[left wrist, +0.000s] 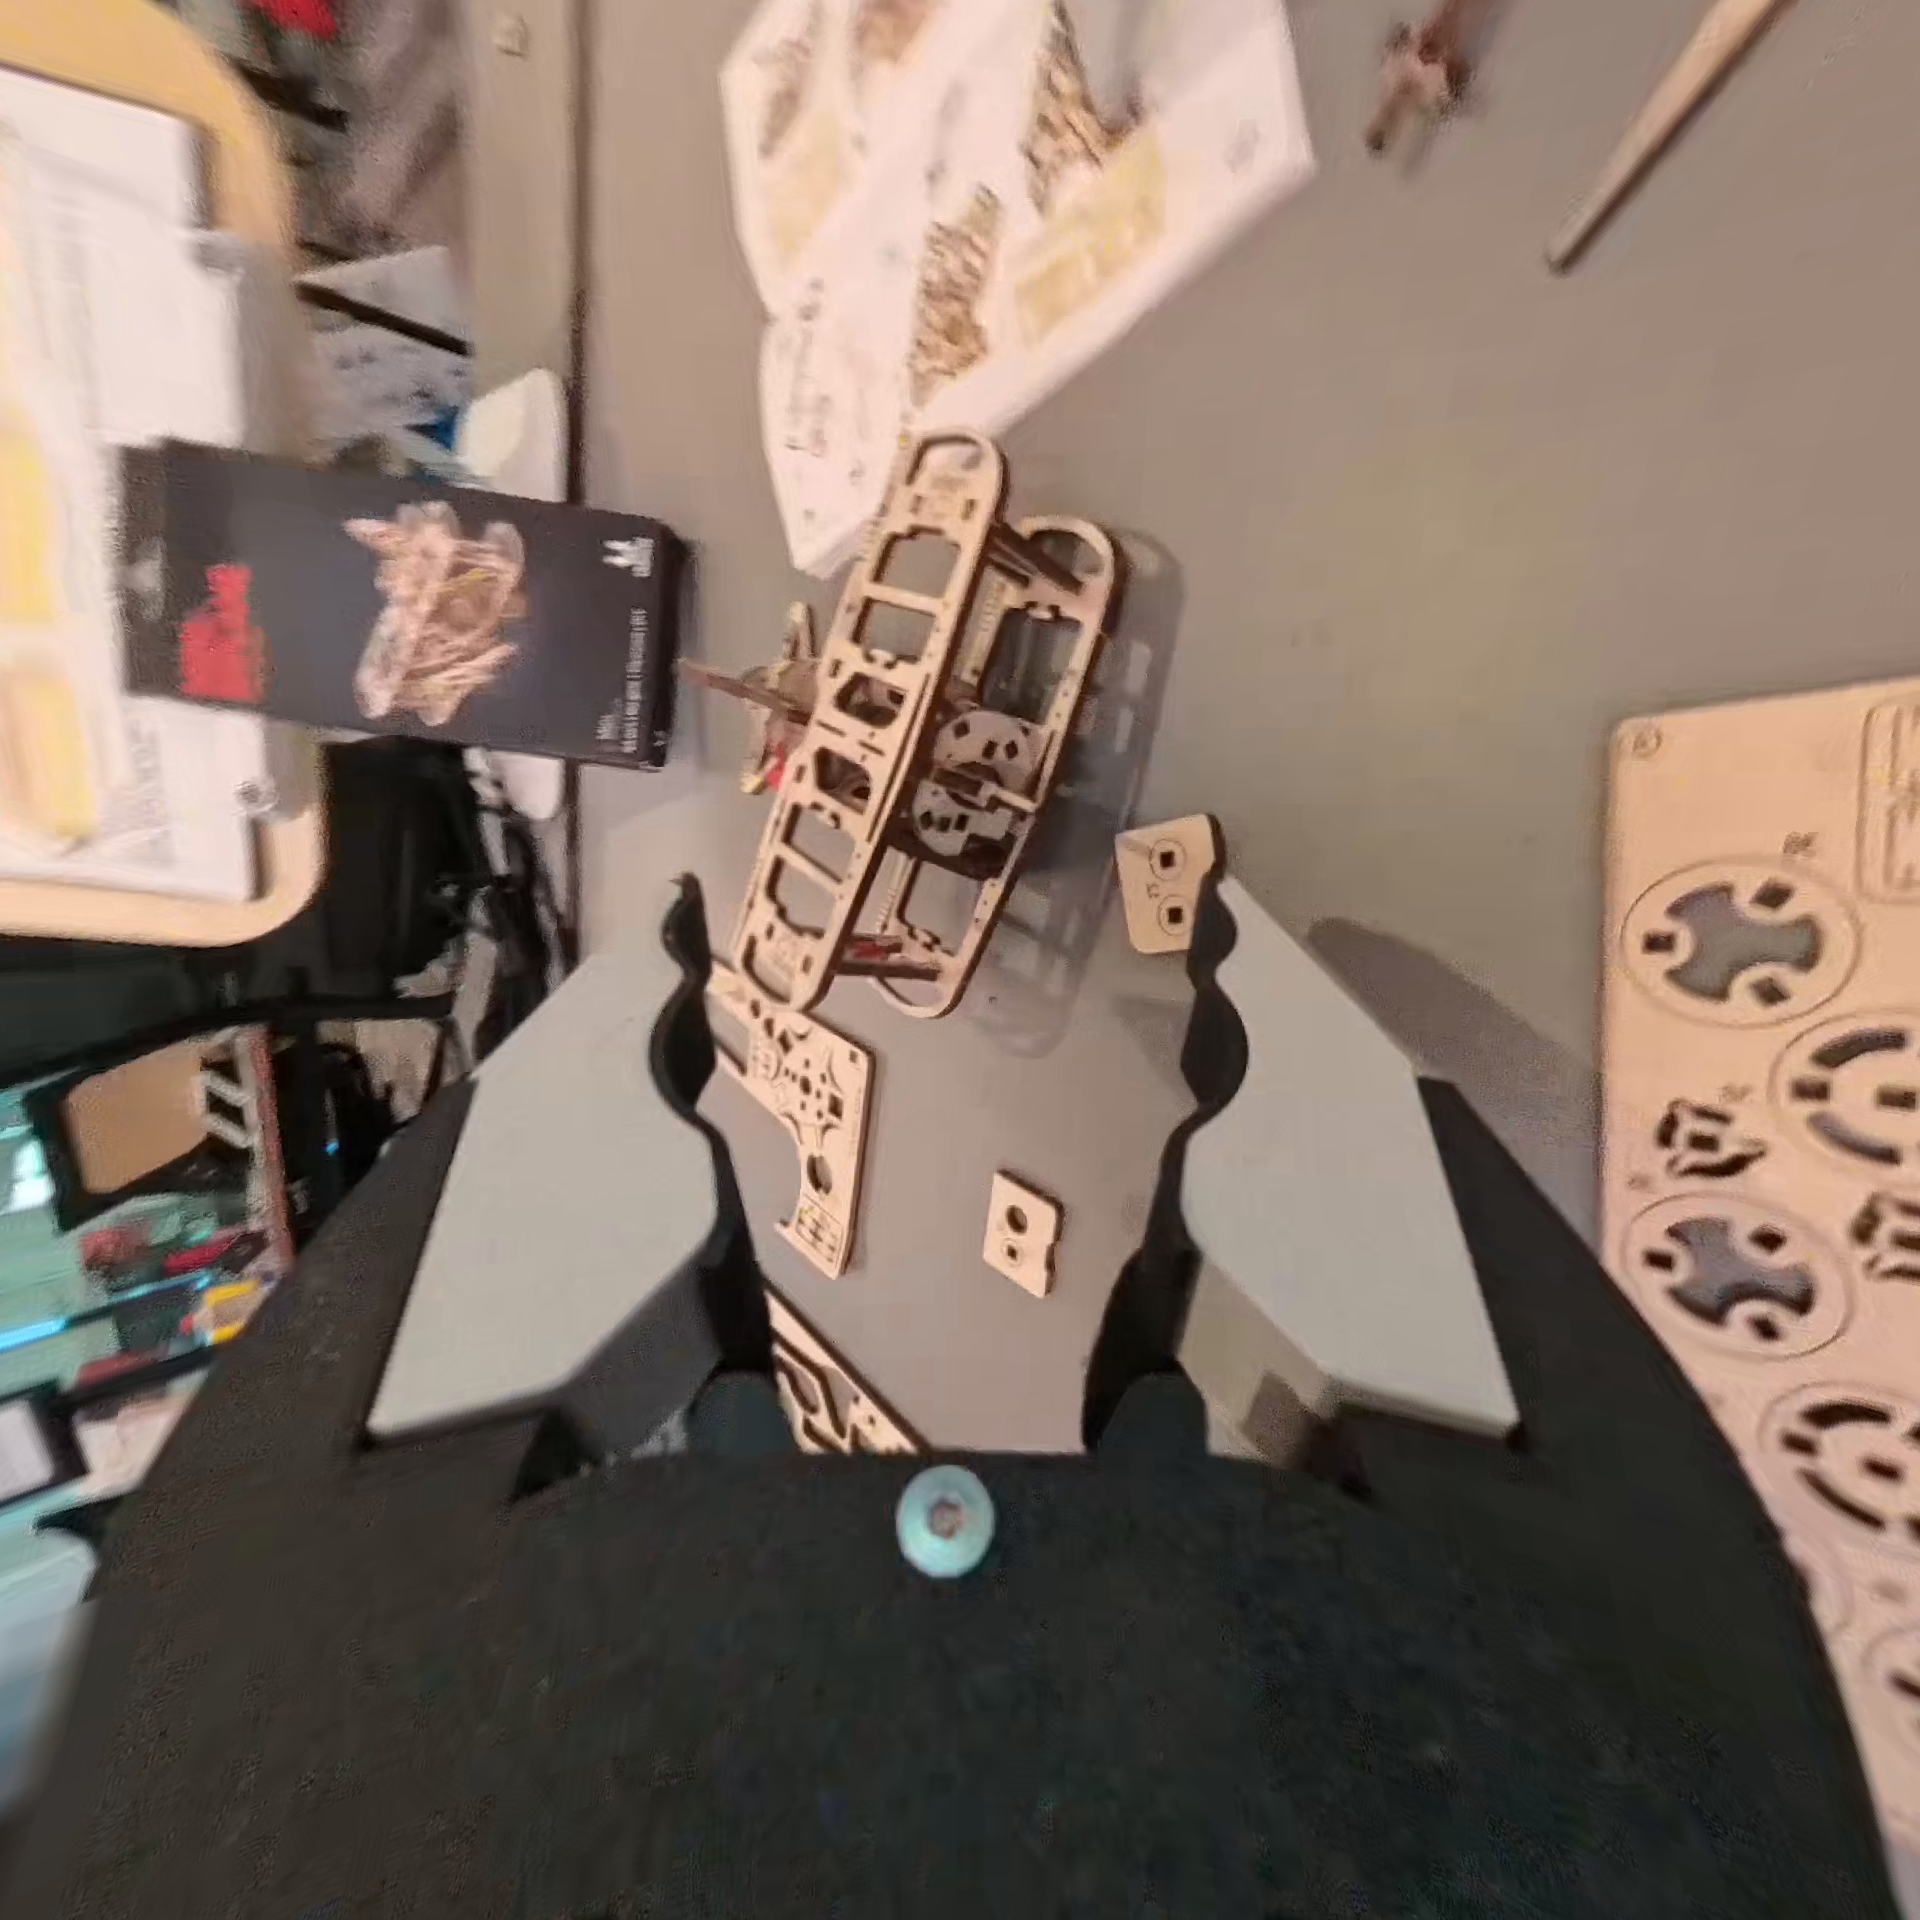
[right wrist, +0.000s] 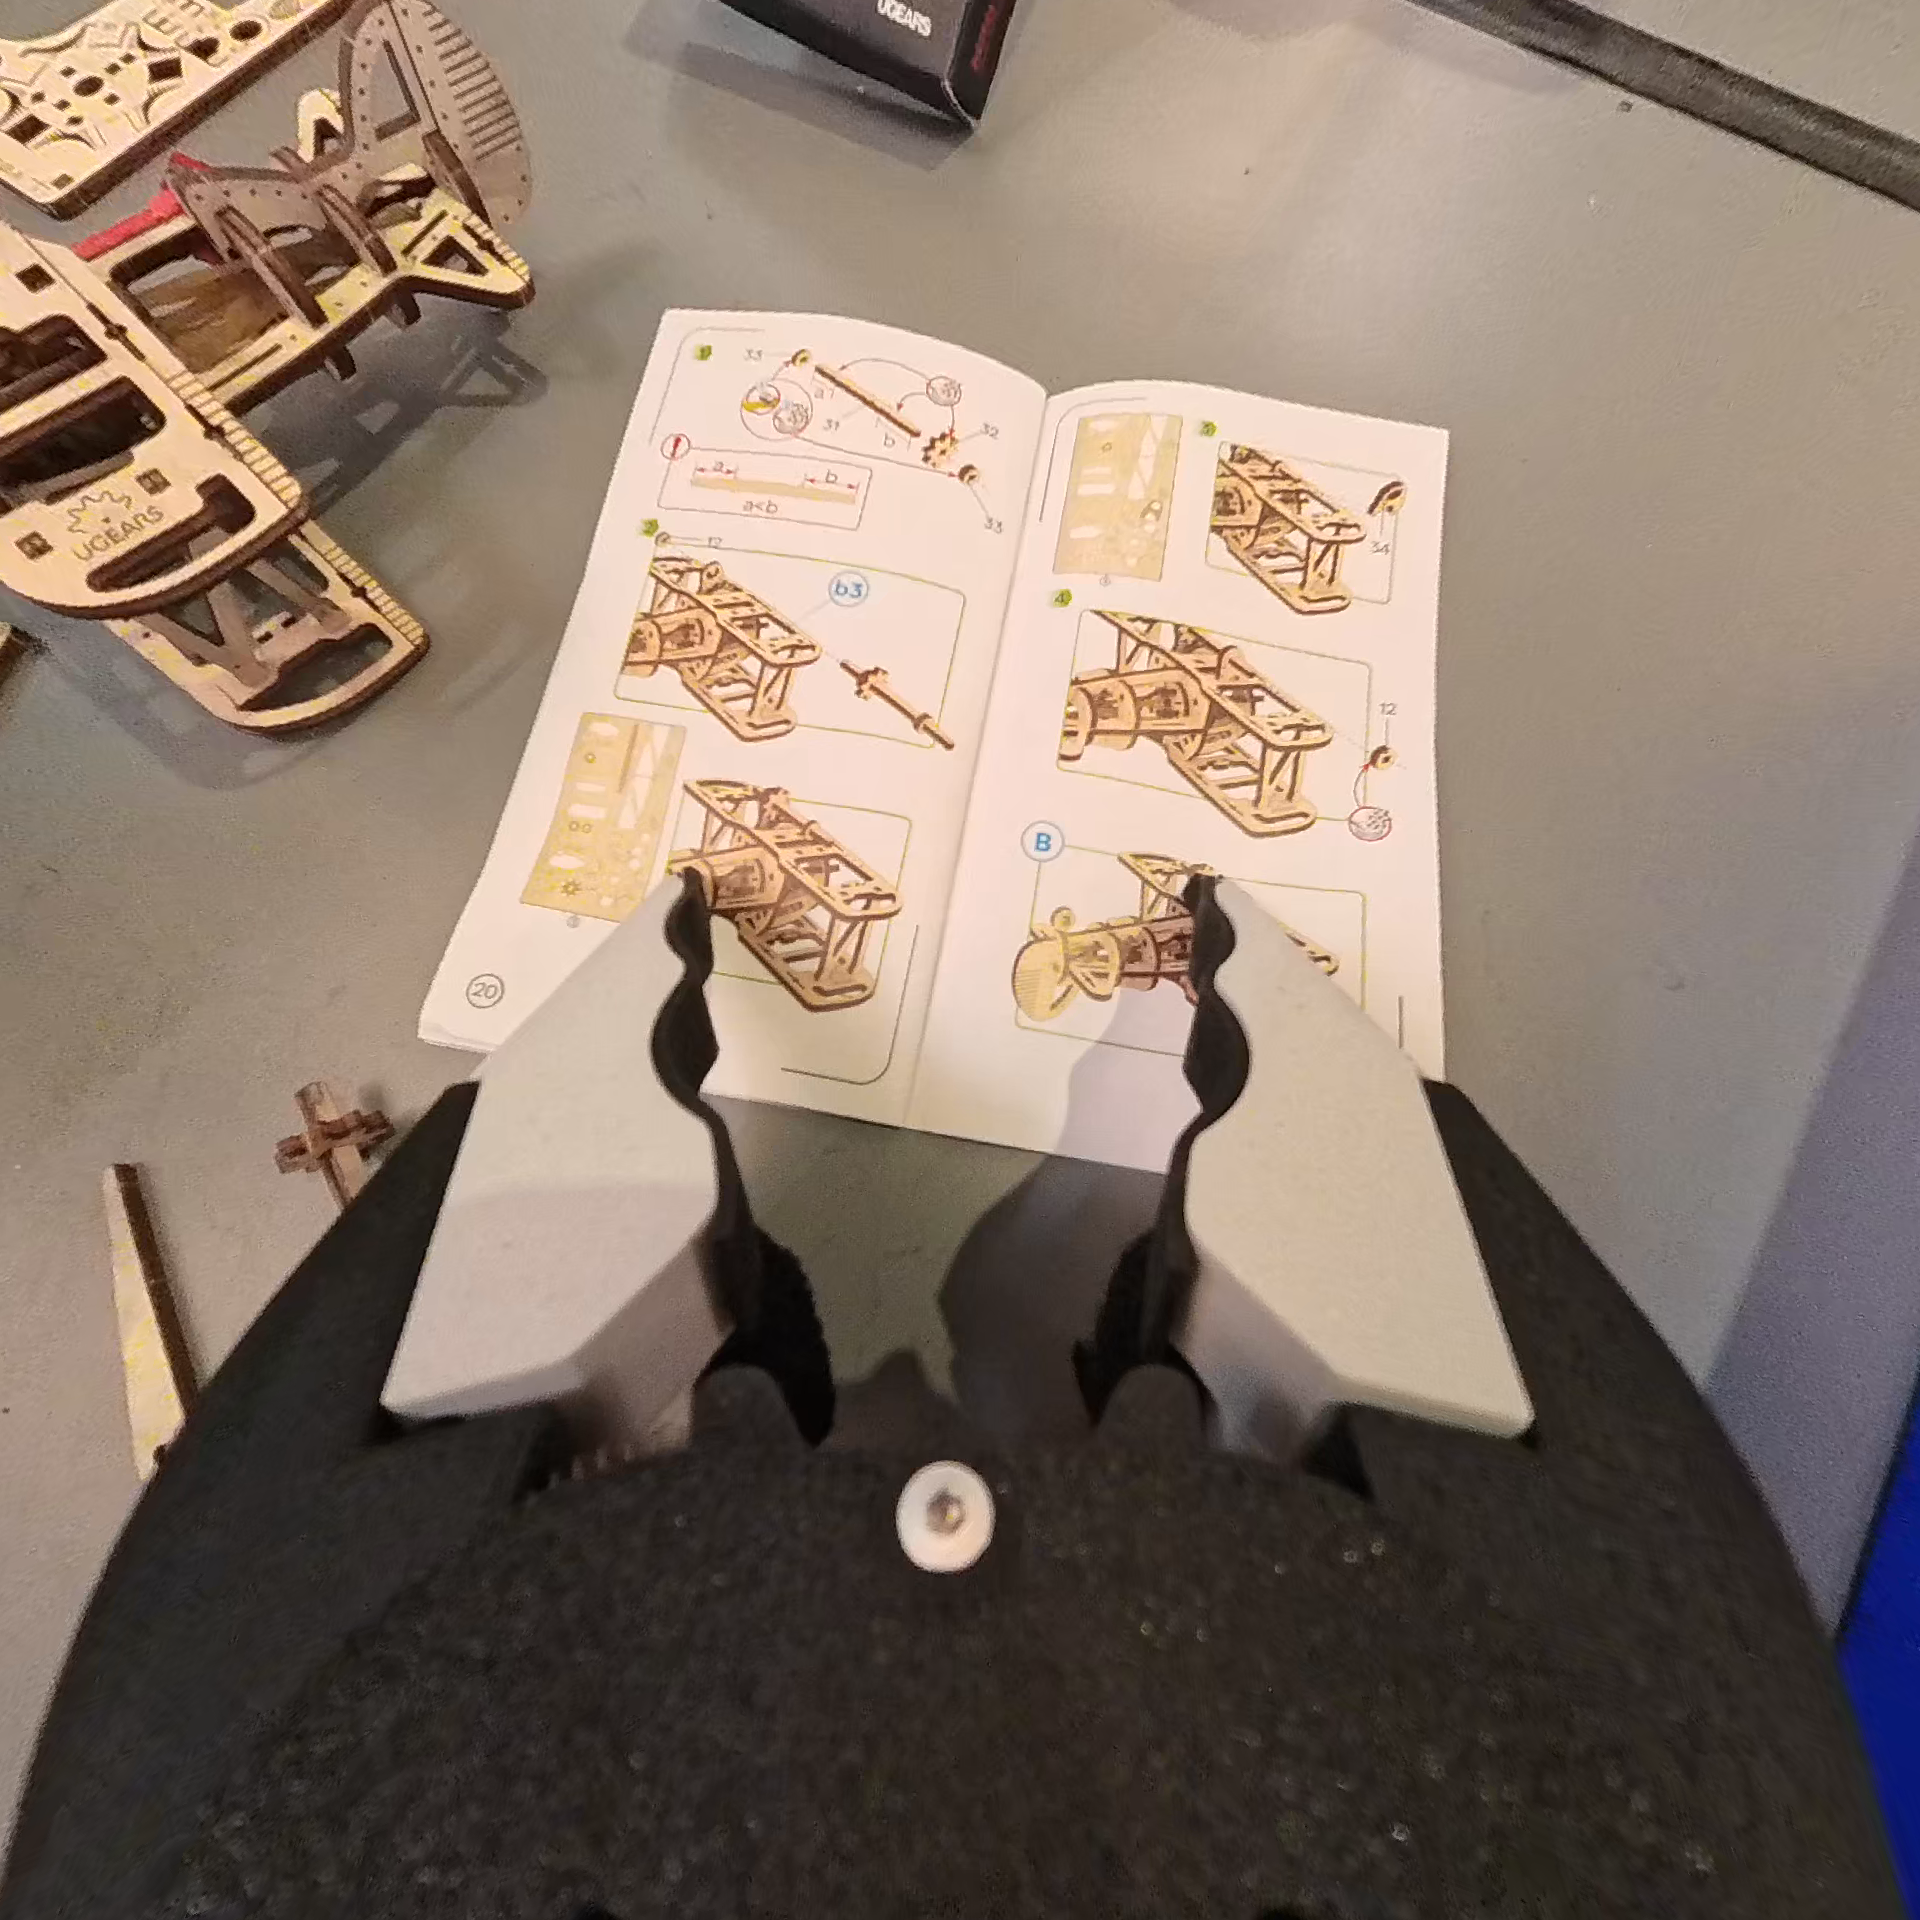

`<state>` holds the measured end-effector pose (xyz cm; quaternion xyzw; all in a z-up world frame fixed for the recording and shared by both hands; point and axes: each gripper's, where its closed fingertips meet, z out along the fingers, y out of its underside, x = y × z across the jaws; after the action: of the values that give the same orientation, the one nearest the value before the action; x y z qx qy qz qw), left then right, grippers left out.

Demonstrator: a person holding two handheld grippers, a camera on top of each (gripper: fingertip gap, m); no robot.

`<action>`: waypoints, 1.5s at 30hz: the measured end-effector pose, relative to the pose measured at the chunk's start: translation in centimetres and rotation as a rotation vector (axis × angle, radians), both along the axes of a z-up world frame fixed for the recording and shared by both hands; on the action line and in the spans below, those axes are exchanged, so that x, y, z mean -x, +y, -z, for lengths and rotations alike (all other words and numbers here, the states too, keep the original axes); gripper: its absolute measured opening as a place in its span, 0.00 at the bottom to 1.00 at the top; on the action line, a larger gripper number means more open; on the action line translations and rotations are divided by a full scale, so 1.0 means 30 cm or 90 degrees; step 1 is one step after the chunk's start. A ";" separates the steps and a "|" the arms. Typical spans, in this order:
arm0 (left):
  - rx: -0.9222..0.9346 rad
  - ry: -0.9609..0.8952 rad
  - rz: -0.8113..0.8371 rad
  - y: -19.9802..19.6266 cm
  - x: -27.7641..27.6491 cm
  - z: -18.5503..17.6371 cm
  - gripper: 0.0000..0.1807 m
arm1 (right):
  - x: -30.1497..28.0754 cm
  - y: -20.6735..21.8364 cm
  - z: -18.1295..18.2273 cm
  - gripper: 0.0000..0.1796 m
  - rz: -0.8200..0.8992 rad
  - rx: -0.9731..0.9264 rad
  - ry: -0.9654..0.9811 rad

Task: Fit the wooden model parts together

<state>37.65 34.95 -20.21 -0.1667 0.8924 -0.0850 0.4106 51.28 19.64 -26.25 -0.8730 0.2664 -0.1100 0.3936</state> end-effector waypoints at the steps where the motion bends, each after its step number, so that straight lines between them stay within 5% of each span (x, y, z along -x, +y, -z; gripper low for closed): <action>1: 0.001 0.027 0.003 0.008 -0.020 0.004 0.50 | 0.001 0.000 0.000 0.51 -0.001 0.000 0.000; 7: 0.120 0.197 -0.025 0.006 -0.137 0.000 0.52 | 0.000 -0.001 -0.005 0.51 -0.001 -0.015 0.012; 15: 0.122 0.355 -0.012 -0.022 -0.134 0.094 0.39 | 0.002 -0.003 -0.011 0.49 -0.001 -0.029 0.023; 20: 0.109 0.354 -0.016 -0.003 -0.162 0.095 0.29 | 0.002 -0.006 -0.023 0.47 0.003 -0.047 0.032; 27: 0.134 0.334 -0.025 -0.001 -0.160 0.083 0.29 | 0.120 0.004 -0.270 0.45 0.003 -0.269 0.049; 31: 0.311 0.306 -0.048 -0.037 -0.166 0.018 0.29 | 0.266 0.075 -0.287 0.45 -0.019 -0.342 0.135; 35: 0.633 0.224 -0.048 -0.089 -0.176 -0.152 0.29 | 0.367 0.167 -0.294 0.46 -0.044 -0.373 0.121; 40: 1.044 0.122 -0.032 -0.113 -0.167 -0.332 0.28 | 0.414 0.308 -0.377 0.48 -0.029 -0.347 -0.042; 45: 1.222 0.101 -0.049 -0.113 -0.168 -0.358 0.28 | 0.398 0.358 -0.443 0.42 0.043 -0.271 -0.214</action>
<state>42.71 31.56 -9.49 -0.4660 0.4615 -0.7538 0.0405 39.34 30.37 -12.95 -0.7306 0.2436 -0.2076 0.6032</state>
